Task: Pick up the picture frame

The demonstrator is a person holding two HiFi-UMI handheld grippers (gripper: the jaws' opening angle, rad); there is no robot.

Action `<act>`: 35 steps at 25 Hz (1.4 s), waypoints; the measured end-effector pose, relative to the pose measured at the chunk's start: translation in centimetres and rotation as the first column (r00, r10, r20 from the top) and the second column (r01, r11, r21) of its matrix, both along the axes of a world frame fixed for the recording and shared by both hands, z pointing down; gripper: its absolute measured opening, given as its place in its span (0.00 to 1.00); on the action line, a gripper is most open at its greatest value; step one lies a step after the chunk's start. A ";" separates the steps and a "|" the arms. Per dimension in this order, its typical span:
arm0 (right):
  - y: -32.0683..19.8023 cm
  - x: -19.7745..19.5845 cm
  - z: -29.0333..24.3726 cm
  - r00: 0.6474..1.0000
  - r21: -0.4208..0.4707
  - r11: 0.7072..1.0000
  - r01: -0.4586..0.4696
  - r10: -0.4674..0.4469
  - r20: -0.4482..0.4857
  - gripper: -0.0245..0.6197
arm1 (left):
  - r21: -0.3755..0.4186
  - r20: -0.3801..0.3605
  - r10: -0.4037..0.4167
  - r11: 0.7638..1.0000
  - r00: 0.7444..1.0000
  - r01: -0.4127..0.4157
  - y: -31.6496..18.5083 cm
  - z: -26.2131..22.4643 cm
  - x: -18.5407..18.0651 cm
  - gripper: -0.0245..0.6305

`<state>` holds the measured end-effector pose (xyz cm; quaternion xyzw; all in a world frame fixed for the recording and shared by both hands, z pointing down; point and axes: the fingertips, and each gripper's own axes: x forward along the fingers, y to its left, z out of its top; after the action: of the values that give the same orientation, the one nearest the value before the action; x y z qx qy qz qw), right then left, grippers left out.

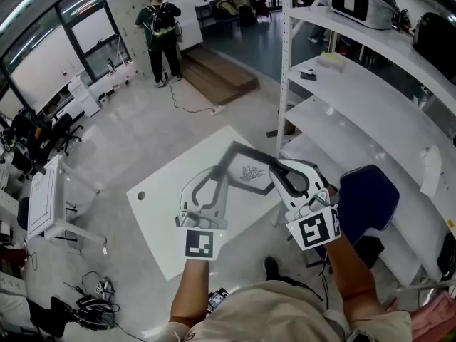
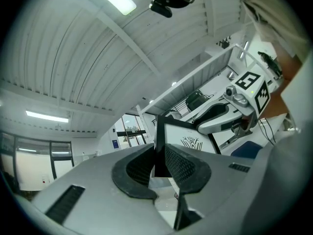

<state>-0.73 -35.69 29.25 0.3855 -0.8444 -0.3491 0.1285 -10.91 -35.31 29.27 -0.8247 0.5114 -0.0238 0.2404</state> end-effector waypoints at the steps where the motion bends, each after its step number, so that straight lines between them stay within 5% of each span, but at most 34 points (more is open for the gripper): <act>1: 0.4 0.0 -0.1 1.000 0.002 1.000 0.001 -0.001 0.000 0.15 | 0.002 -0.001 -0.001 1.000 1.000 0.001 0.3 -0.1 -0.1 0.15; 35: 4.8 -3.4 -1.3 0.999 0.041 0.999 0.017 -0.015 -0.037 0.15 | 0.037 -0.002 -0.028 0.999 1.000 0.028 4.8 -0.9 -3.3 0.15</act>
<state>-4.08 -30.86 27.97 0.3748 -0.8374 -0.3748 0.1332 -14.24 -30.48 28.33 -0.8130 0.5234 -0.0170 0.2547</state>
